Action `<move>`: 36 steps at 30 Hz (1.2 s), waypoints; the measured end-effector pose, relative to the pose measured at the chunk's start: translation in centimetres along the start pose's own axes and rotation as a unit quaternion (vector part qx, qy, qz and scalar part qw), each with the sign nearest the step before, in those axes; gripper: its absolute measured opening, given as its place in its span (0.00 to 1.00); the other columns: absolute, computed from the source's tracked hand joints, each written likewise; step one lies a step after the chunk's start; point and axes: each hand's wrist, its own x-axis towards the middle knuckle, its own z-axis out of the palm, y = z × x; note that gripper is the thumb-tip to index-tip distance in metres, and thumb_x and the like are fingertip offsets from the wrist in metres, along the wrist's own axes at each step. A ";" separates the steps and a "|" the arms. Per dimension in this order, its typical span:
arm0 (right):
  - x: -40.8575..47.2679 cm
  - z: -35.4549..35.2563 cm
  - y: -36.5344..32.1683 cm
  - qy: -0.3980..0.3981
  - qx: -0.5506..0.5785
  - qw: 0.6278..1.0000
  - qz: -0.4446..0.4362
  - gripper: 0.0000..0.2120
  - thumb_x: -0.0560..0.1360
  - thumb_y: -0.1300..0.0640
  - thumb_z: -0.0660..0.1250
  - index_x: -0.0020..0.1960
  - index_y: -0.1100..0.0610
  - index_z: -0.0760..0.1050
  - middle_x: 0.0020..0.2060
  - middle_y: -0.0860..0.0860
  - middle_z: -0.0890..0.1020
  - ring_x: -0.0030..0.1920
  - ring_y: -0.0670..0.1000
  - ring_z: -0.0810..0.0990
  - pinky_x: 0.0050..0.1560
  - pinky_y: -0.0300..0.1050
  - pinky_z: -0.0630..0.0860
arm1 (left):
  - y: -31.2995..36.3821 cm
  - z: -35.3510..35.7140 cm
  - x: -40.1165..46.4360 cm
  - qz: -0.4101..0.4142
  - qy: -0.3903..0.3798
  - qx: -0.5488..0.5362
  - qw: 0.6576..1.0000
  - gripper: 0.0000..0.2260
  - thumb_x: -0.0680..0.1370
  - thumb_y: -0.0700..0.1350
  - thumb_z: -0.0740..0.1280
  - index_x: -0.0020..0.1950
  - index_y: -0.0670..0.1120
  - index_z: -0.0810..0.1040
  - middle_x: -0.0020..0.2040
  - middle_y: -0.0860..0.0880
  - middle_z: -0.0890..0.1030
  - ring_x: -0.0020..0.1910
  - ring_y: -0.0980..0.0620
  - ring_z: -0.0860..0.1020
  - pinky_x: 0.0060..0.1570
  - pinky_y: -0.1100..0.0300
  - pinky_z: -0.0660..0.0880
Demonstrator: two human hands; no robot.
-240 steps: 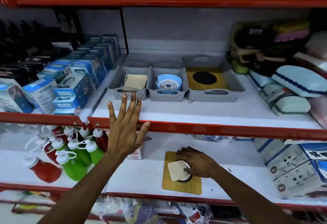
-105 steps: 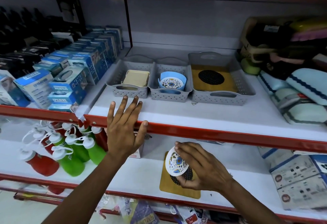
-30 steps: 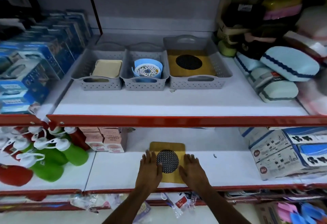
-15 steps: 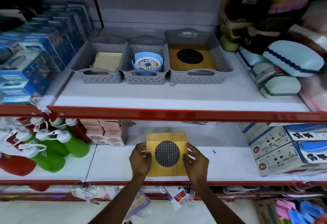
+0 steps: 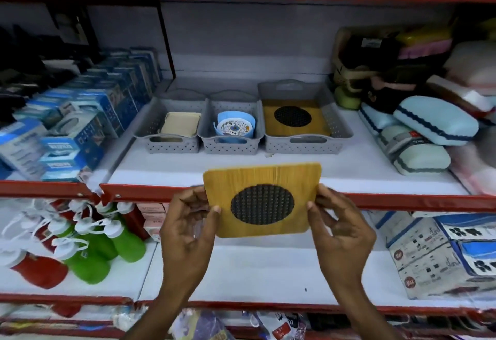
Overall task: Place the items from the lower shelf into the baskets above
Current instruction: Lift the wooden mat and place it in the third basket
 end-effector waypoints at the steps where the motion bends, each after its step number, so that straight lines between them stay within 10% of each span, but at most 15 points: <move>1: 1.1 0.3 -1.1 -0.003 0.006 1.000 -0.004 0.18 0.73 0.71 0.73 0.60 0.56 0.82 0.54 0.53 0.86 0.53 0.52 0.86 0.53 0.45 0.84 | 1.0 0.2 0.9 0.005 -0.011 -0.010 1.000 0.20 0.74 0.35 0.71 0.58 0.57 0.76 0.50 0.54 0.84 0.50 0.54 0.82 0.49 0.65 0.79; 9: 6.0 1.4 -3.0 -0.020 0.014 0.998 0.066 0.19 0.73 0.68 0.76 0.53 0.45 0.85 0.48 0.49 0.89 0.47 0.55 0.87 0.46 0.67 0.85 | 4.7 0.6 5.3 -0.132 -0.129 -0.031 0.982 0.33 0.77 0.30 0.66 0.74 0.60 0.66 0.54 0.51 0.87 0.49 0.53 0.86 0.42 0.55 0.85; 12: 7.0 1.0 -2.9 -0.052 0.002 0.996 0.077 0.17 0.72 0.67 0.76 0.53 0.46 0.85 0.52 0.47 0.89 0.53 0.46 0.87 0.53 0.59 0.85 | 4.6 0.9 6.6 -0.203 -0.139 -0.045 0.968 0.29 0.77 0.32 0.67 0.70 0.61 0.71 0.53 0.51 0.88 0.49 0.44 0.86 0.47 0.31 0.80; 15: 8.0 0.4 -3.9 -0.150 -0.055 0.987 0.023 0.12 0.72 0.55 0.76 0.54 0.44 0.85 0.59 0.42 0.85 0.61 0.38 0.81 0.61 0.40 0.80 | 4.8 2.4 8.5 -0.242 -0.129 -0.105 0.956 0.24 0.76 0.31 0.67 0.67 0.52 0.75 0.50 0.46 0.88 0.46 0.46 0.86 0.48 0.47 0.84; 18: 9.4 -0.6 -4.5 -0.269 -0.206 0.938 -0.071 0.22 0.70 0.41 0.76 0.63 0.41 0.82 0.66 0.32 0.76 0.70 0.30 0.68 0.68 0.26 0.66 | 5.2 4.5 10.7 -0.263 -0.126 -0.142 0.946 0.22 0.76 0.30 0.65 0.67 0.46 0.75 0.51 0.40 0.86 0.46 0.45 0.84 0.38 0.57 0.85; 25: 15.7 -0.6 -3.7 -0.304 -0.476 0.786 -0.252 0.21 0.79 0.60 0.68 0.69 0.45 0.77 0.65 0.49 0.83 0.64 0.53 0.82 0.61 0.54 0.81 | 5.8 9.1 15.4 -0.295 -0.153 -0.151 0.931 0.08 0.77 0.30 0.65 0.54 0.38 0.75 0.50 0.38 0.82 0.45 0.44 0.82 0.37 0.53 0.85; 28: 18.6 0.0 -4.5 -0.310 -0.379 0.872 -0.017 0.19 0.77 0.44 0.67 0.65 0.47 0.82 0.63 0.51 0.84 0.57 0.45 0.83 0.60 0.41 0.79 | 6.0 10.4 17.5 -0.282 -0.189 -0.144 0.930 0.03 0.77 0.30 0.65 0.45 0.36 0.75 0.52 0.36 0.81 0.48 0.43 0.82 0.37 0.57 0.85; 30: 20.5 0.0 -3.9 -0.274 -0.286 0.911 0.116 0.23 0.68 0.30 0.67 0.54 0.43 0.86 0.54 0.49 0.87 0.52 0.48 0.84 0.61 0.53 0.79 | 5.9 10.7 18.5 -0.230 -0.253 -0.087 0.936 0.03 0.77 0.34 0.68 0.48 0.34 0.79 0.55 0.37 0.84 0.53 0.42 0.84 0.46 0.58 0.85; 36: 23.7 0.2 -1.1 -0.320 -0.170 0.923 0.129 0.14 0.77 0.42 0.69 0.59 0.46 0.84 0.55 0.45 0.87 0.61 0.50 0.82 0.70 0.59 0.73 | 3.6 12.0 20.6 0.058 -0.330 0.257 0.906 0.09 0.74 0.42 0.74 0.53 0.46 0.86 0.49 0.49 0.88 0.45 0.62 0.83 0.48 0.68 0.80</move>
